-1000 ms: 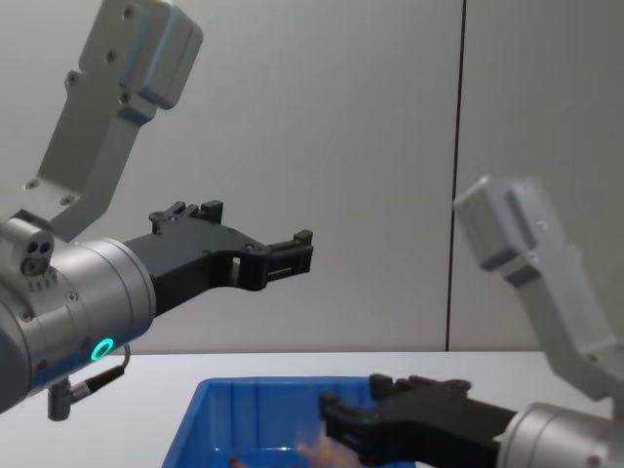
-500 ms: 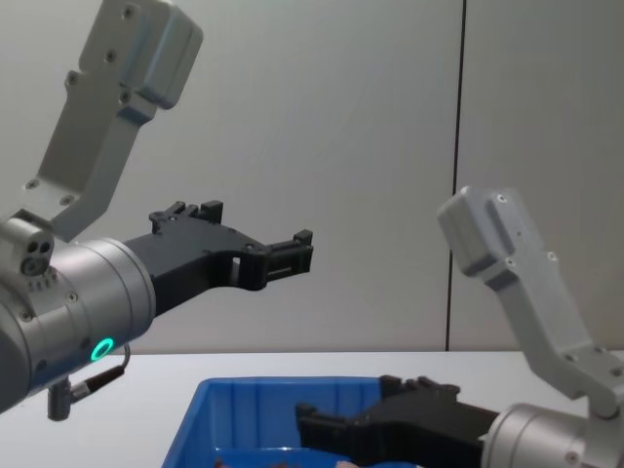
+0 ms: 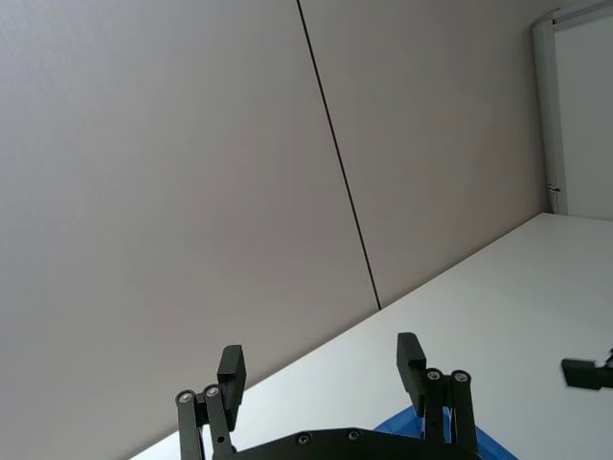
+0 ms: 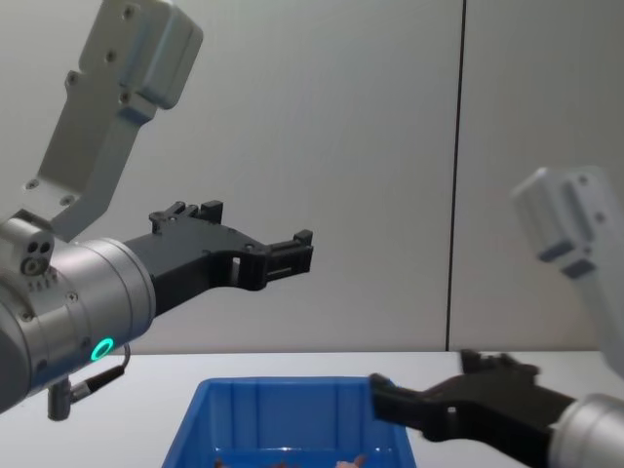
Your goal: Pick up the two dolls from the table and place them into the box.
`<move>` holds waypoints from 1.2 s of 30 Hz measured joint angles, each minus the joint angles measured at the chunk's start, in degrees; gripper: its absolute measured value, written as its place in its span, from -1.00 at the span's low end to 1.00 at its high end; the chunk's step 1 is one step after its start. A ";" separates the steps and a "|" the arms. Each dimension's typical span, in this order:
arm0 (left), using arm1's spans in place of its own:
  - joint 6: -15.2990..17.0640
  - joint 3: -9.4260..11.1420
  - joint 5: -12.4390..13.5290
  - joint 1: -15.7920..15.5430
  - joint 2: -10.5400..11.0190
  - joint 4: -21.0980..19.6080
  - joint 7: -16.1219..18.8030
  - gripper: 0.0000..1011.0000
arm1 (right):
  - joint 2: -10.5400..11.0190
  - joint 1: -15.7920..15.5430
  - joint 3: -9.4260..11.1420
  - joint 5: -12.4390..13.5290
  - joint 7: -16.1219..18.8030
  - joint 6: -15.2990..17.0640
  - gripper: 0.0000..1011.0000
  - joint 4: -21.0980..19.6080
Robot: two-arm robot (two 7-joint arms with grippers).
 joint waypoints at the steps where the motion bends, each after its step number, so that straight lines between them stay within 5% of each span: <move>1: 0.00 0.00 0.00 0.00 0.00 0.00 0.00 0.98 | 0.30 -0.53 0.18 0.09 -0.96 -0.15 0.98 -0.58; 16: 0.00 0.00 0.00 0.00 0.00 0.00 0.00 0.98 | 2.85 -4.82 1.71 1.99 -7.74 -0.90 0.98 -4.78; 36: 3.26 -1.45 -2.59 1.83 2.13 -1.44 0.73 0.98 | 3.72 -6.29 2.25 2.64 -9.99 -1.12 0.98 -6.21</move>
